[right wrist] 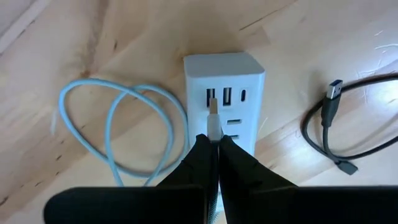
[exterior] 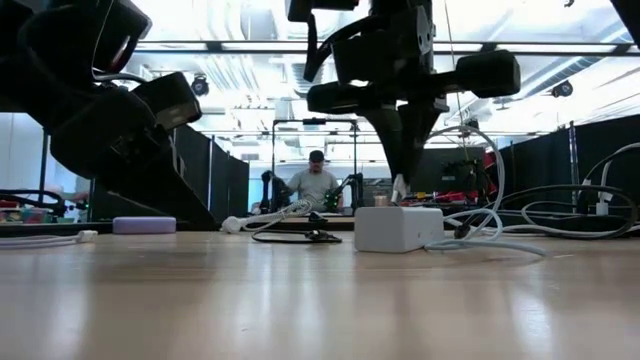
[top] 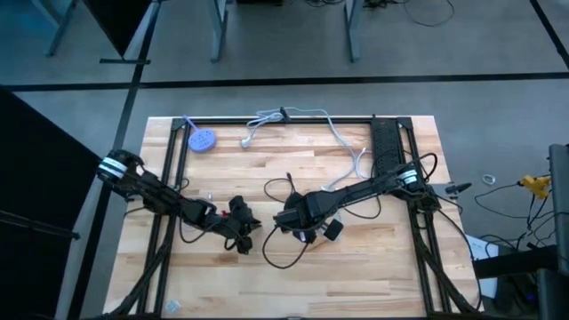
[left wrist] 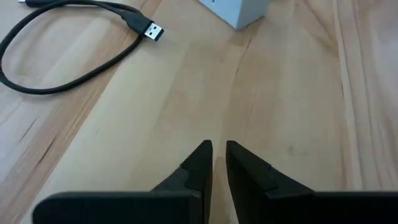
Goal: Insert USB
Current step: Insert the blue charger cable into the white outlet extension
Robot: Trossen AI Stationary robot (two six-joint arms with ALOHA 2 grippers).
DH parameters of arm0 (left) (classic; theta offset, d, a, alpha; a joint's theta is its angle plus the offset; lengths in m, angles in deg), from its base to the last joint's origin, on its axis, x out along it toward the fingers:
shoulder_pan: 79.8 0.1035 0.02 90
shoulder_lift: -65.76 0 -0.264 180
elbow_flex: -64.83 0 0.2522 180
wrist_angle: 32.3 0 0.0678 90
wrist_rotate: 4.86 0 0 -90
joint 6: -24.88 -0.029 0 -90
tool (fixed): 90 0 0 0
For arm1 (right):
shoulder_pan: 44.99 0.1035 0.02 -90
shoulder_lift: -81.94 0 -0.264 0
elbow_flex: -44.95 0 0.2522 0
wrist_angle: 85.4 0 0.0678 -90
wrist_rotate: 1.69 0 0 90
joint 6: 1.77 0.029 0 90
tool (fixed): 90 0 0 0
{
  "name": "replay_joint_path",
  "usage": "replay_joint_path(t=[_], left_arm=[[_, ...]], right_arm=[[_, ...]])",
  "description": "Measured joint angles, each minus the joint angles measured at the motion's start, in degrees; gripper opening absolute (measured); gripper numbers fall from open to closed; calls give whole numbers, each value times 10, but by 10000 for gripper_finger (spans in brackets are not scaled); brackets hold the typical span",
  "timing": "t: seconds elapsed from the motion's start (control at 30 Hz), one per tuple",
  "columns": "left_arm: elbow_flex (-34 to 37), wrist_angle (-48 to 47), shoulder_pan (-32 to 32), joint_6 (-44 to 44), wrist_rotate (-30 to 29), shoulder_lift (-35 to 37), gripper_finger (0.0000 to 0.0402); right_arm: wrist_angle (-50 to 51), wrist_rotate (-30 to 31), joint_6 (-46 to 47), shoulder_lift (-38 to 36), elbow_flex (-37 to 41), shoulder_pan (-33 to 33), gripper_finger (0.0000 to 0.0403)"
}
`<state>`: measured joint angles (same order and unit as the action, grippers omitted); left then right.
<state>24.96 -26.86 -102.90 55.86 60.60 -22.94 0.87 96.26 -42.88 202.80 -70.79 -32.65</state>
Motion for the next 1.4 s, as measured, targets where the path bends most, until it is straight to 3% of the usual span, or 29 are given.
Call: replay_joint_path(t=[0.67,1.4], left_arm=[[-34,42,-5,-43,6,-3,33],[-42,85,-6,-20,16,-74,33]], right_arm=[[-9,-5,0,-3,0,10,0],[-12,-5,-5,1,-4,16,0]])
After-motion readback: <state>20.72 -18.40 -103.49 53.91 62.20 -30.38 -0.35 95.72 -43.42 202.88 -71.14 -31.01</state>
